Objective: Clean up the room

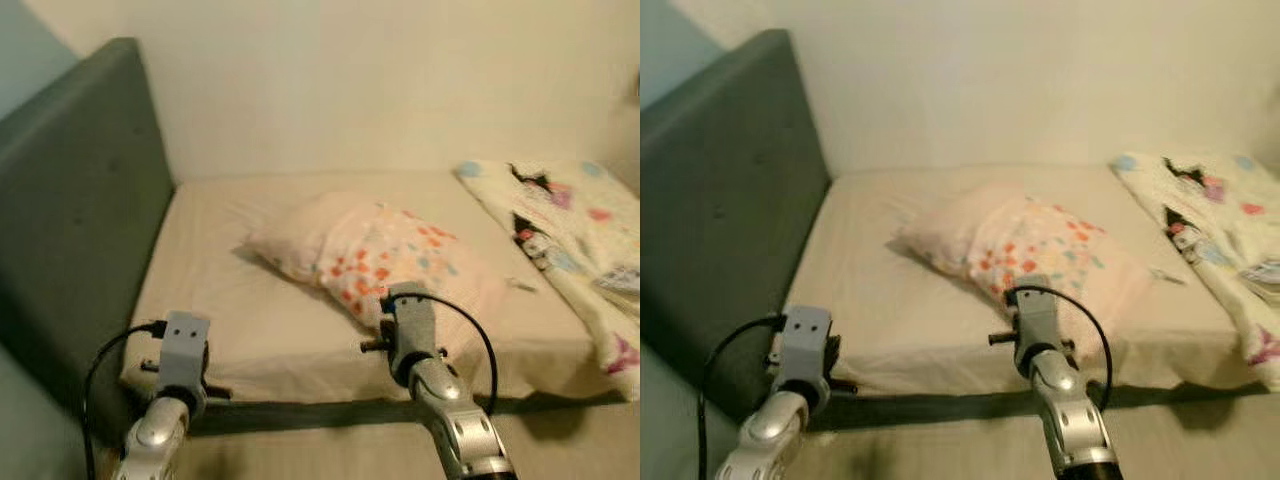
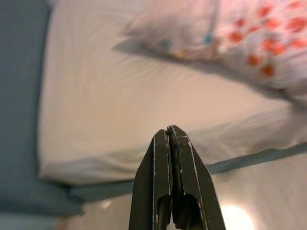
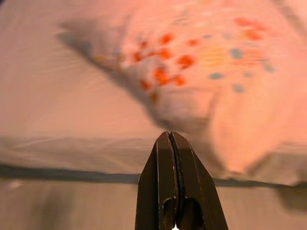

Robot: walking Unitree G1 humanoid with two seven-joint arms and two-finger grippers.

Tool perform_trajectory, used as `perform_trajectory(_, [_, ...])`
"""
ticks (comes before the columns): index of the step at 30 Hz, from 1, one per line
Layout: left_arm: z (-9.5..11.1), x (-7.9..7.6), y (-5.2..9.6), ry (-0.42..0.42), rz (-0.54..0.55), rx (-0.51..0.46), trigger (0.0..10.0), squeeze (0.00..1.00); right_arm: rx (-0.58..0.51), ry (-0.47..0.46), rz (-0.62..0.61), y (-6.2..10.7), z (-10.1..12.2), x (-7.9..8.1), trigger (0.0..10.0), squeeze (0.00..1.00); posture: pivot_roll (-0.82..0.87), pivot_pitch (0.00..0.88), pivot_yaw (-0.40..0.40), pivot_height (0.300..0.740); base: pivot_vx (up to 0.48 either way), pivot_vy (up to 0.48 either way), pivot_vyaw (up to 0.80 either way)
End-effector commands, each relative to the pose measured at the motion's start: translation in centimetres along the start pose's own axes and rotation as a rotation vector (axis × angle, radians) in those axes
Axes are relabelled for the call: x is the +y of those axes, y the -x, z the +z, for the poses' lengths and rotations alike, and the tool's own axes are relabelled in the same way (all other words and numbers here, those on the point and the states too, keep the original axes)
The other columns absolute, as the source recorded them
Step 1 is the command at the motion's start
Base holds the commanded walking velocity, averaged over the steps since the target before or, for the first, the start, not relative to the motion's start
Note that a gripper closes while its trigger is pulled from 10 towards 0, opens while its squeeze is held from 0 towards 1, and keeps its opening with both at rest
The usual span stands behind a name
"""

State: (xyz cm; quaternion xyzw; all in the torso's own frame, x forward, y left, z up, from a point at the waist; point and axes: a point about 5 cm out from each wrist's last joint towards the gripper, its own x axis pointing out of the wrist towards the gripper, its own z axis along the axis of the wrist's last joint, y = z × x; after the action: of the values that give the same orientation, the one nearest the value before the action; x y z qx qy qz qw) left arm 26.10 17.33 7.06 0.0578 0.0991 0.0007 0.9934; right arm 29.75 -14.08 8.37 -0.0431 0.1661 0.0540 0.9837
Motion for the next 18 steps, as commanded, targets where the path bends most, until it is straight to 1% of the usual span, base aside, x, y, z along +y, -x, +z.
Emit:
perform_trajectory(1, [-0.33, 0.16, 0.23, 0.009, 0.004, 0.009, 10.0, 0.00, -0.003, -0.011, 0.008, 0.08, -0.10, 0.30, 10.0, 0.00, -0.06, 0.049, -0.048, 0.740, 0.000, 0.000, -0.80])
perform_trajectory(14, [-0.28, -0.11, 0.18, 0.026, 0.002, 0.002, 10.0, 0.00, -0.019, -0.007, 0.001, 0.20, 0.21, -0.05, 10.0, 0.00, -0.07, 0.049, -0.051, 0.740, 0.000, 0.000, -0.80])
perform_trajectory(18, [0.02, -0.11, 0.22, 0.031, 0.004, -0.012, 10.0, 0.00, -0.028, -0.006, 0.013, 0.18, 0.38, 0.10, 10.0, 0.00, -0.07, 0.049, -0.051, 0.740, 0.000, 0.000, -0.80])
